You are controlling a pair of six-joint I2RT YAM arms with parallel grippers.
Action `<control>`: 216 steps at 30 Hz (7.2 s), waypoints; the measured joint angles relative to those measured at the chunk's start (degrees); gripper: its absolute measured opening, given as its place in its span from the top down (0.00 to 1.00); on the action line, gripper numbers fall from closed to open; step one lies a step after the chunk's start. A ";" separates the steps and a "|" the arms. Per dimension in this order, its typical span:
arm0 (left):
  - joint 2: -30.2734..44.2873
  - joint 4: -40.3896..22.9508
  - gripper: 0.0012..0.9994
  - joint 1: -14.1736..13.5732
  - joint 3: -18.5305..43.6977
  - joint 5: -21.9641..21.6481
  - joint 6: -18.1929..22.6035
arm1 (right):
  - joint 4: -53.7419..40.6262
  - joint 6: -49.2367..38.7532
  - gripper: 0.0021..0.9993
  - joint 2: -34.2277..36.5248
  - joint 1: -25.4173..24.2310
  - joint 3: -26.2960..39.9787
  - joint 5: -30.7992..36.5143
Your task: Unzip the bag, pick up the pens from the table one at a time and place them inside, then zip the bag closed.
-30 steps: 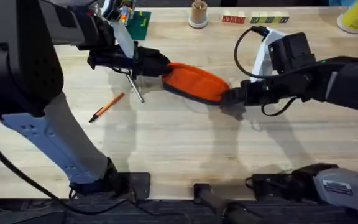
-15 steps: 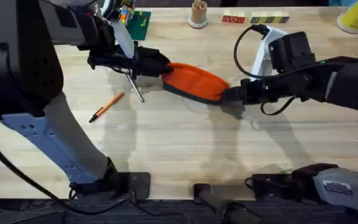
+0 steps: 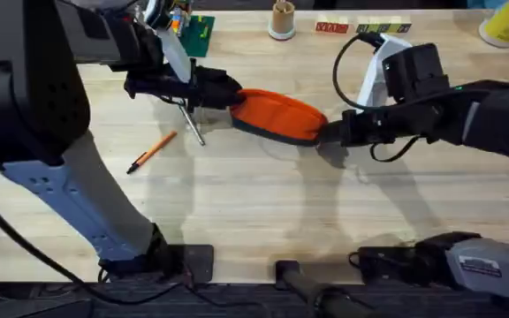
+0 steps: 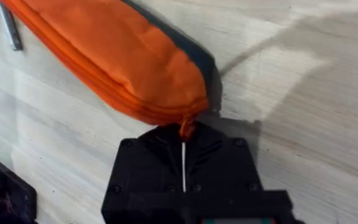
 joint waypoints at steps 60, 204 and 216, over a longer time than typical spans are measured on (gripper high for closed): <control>0.01 0.02 0.96 0.00 0.00 -0.02 0.00 | -4.88 -4.23 0.97 -8.90 0.00 4.84 2.23; 0.01 -0.07 0.96 0.04 0.19 -0.42 0.00 | 56.45 12.52 0.00 10.51 16.90 5.61 -4.39; 0.00 -0.07 0.96 0.04 0.19 -0.42 0.00 | 37.74 6.16 0.00 0.00 16.47 5.81 -0.88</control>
